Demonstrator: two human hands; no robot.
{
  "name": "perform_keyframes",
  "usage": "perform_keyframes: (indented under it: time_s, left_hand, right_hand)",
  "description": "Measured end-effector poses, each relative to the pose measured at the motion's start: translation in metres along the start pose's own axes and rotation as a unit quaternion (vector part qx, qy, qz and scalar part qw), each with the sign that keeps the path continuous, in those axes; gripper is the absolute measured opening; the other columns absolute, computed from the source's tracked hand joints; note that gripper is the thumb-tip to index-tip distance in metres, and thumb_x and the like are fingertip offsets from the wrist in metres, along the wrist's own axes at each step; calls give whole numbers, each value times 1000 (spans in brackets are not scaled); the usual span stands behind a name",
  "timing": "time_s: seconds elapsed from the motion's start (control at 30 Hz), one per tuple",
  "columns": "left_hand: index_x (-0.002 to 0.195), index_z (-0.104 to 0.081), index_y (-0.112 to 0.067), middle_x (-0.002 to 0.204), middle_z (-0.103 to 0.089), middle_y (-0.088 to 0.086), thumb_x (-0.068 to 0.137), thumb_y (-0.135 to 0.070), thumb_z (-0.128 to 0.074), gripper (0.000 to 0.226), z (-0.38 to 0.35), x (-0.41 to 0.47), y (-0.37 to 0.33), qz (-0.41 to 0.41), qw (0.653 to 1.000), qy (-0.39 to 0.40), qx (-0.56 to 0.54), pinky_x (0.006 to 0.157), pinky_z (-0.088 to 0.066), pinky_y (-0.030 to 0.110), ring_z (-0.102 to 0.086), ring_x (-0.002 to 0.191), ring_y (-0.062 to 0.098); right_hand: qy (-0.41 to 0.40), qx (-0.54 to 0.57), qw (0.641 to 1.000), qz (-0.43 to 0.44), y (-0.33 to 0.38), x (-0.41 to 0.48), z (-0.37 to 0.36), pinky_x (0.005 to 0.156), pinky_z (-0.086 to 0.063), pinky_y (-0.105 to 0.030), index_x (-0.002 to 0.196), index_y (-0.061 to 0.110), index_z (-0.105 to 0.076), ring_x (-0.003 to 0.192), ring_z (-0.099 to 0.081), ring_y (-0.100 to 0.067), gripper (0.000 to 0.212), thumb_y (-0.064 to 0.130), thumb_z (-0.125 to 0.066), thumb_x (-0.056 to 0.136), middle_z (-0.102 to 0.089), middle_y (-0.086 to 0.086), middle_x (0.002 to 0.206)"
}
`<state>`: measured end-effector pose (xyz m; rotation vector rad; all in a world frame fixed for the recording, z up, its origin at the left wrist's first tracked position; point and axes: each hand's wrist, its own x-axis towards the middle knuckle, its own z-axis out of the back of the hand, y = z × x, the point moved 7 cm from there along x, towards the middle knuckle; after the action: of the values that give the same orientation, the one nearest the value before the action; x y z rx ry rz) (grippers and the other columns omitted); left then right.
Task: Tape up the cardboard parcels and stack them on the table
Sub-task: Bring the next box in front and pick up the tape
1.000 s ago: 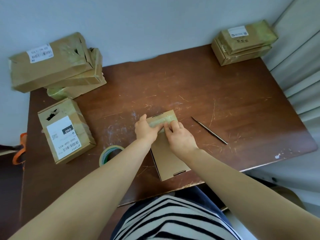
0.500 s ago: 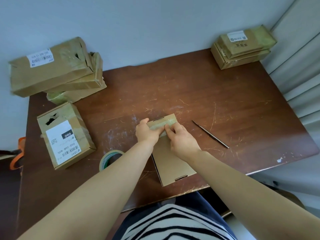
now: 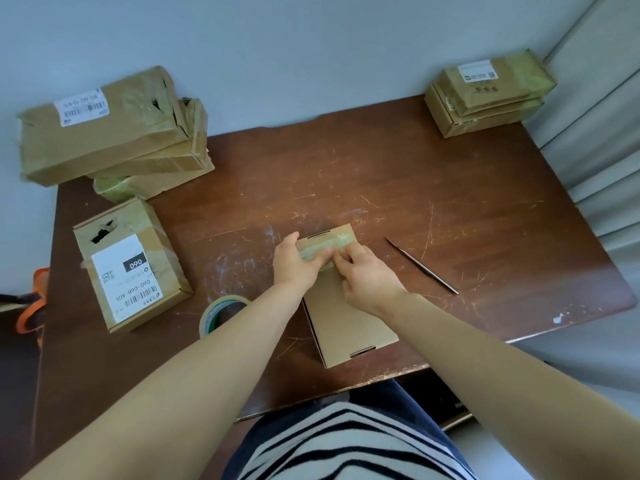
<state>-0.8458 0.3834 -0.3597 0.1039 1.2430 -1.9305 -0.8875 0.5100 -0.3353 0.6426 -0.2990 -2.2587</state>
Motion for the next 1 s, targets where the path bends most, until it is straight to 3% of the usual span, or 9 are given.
perform_keyframes:
  time_s: [0.07,0.17,0.23,0.3,0.4,0.7,0.83,0.93,1.0]
  left_hand:
    - [144,-36,-15,144,-37,8,81,-39,-73,77,0,-1,1,0,1000,-7,3,109,-34,37,-39,131,24]
    - [145,-34,-12,147,-35,7,75,-44,-77,88,-1,-1,-1,0,1000,-9,6,110,-31,35,-35,135,24]
    - [145,-33,-10,147,-35,8,71,-45,-79,93,-2,-1,-2,-2,1000,-15,13,109,-30,34,-34,135,24]
    - [143,-35,-10,145,-35,8,72,-41,-80,90,-3,-1,-2,-4,1000,-24,11,106,-32,31,-37,133,24]
    - [143,-36,-12,145,-34,6,76,-37,-78,83,-5,-1,-2,0,1000,-30,4,99,-32,24,-41,130,22]
    - [143,-36,-14,148,-34,4,79,-35,-75,78,-1,-1,1,-3,1000,-21,-4,104,-31,27,-39,133,20]
    - [146,-32,-14,156,-23,5,87,-30,-67,70,-1,0,0,4,999,33,-3,116,-24,38,-25,142,21]
    - [146,-36,-15,157,-22,3,97,-30,-51,53,15,1,0,11,998,44,-35,118,-17,36,-20,145,18]
    - [142,-42,-13,152,-35,3,99,-27,-48,46,39,3,-5,-2,998,1,-71,117,-23,34,-30,140,16]
  right_hand:
    - [-19,36,999,-12,-2,0,4,89,-45,-32,146,16,-36,119,-35,-23,57,10,-43,89,-39,-7,126]
    - [-137,46,988,-55,-11,-6,16,100,-36,-36,138,16,-47,126,-34,-28,46,16,-45,92,-38,-9,138]
    - [-103,54,990,-83,-13,-8,4,112,-18,-36,151,14,-20,141,-16,-25,55,29,-37,100,-10,-5,158]
    - [-49,106,989,-91,-11,-8,-15,117,-9,-34,152,10,3,146,-3,-21,64,33,-31,103,16,1,159]
    - [-34,129,987,-89,-12,-6,-21,119,-6,-33,150,10,11,147,2,-19,65,32,-28,103,26,4,156]
    - [-12,132,986,-99,-13,-4,-25,119,-8,-33,149,13,16,146,0,-20,65,35,-25,103,32,9,153]
    - [-12,130,987,-92,-13,-5,-24,119,-9,-33,150,12,14,146,-2,-20,65,34,-25,103,30,8,154]
    - [-32,105,989,-104,-14,-6,-18,117,-7,-34,151,9,6,146,-4,-22,65,32,-31,103,20,1,158]
    - [-99,80,987,-101,-7,-6,-3,117,-7,-35,151,7,-8,145,-7,-26,61,26,-37,101,6,-7,160]
